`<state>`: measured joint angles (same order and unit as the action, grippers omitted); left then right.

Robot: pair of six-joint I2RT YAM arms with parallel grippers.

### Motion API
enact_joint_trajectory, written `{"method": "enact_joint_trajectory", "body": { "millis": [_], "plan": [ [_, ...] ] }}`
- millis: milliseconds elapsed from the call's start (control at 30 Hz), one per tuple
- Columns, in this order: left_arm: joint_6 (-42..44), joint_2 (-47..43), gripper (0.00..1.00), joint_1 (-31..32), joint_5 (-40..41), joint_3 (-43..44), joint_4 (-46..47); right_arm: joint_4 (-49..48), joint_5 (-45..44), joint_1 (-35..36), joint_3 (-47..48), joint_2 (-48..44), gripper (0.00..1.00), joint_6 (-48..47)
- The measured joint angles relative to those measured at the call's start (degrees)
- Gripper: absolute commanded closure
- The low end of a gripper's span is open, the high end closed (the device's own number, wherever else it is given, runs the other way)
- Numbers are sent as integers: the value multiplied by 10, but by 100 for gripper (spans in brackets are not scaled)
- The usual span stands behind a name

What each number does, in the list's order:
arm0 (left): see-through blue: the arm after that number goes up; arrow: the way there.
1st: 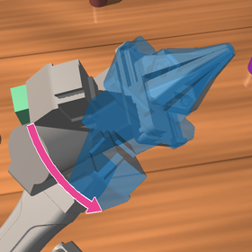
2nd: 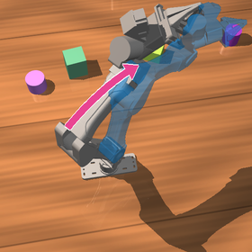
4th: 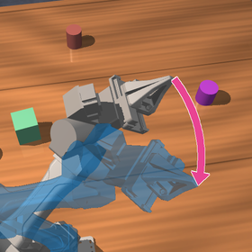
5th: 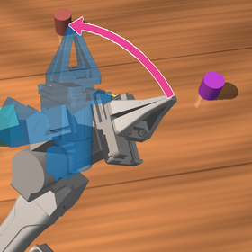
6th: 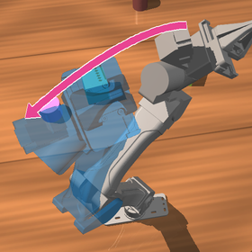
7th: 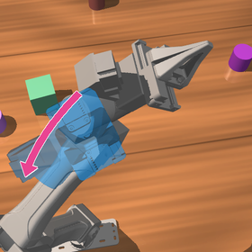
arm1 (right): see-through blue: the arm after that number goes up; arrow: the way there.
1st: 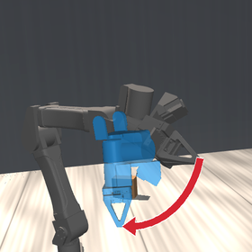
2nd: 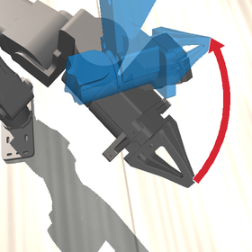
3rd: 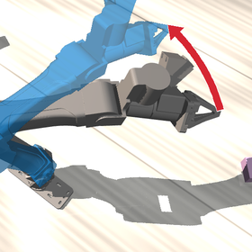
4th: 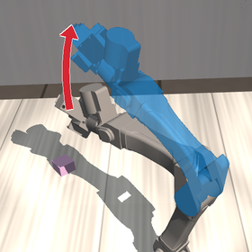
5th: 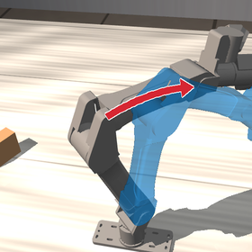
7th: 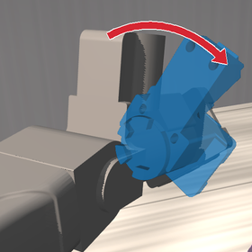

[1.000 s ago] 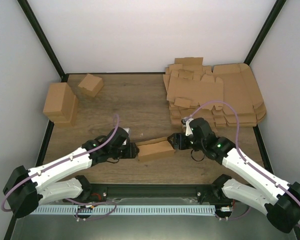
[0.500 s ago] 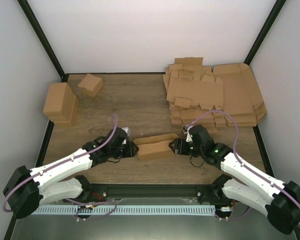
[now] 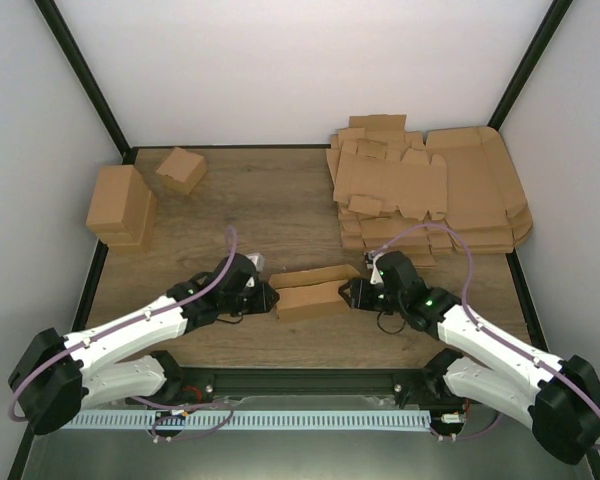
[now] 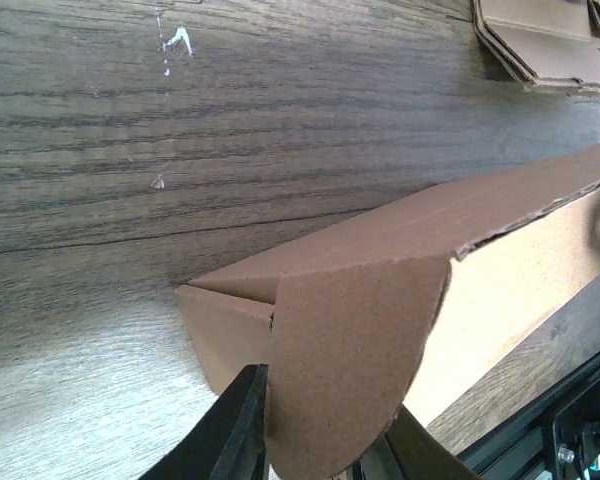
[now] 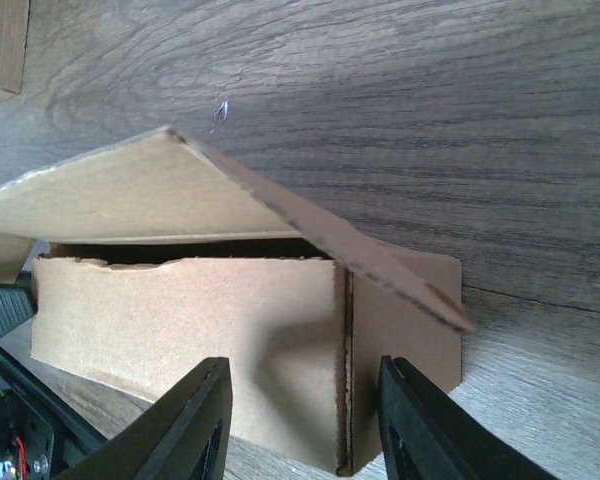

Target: Fold the paper box

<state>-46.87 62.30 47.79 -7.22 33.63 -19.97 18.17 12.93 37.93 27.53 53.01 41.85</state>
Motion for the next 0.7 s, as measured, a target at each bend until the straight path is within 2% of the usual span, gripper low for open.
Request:
{"method": "enact_joint_trajectory", "body": {
  "millis": [200, 567, 700],
  "plan": [
    [-1, 2, 84, -2, -4, -1, 7, -9, -2, -2, -7, 0, 65, 6],
    [0, 6, 85, -11, -10, -3, 17, -17, 3, -4, -16, -4, 66, 22],
    [-1, 10, 89, -15, -14, -4, 24, -17, 6, -4, -21, -13, 66, 27]
  ]
}}
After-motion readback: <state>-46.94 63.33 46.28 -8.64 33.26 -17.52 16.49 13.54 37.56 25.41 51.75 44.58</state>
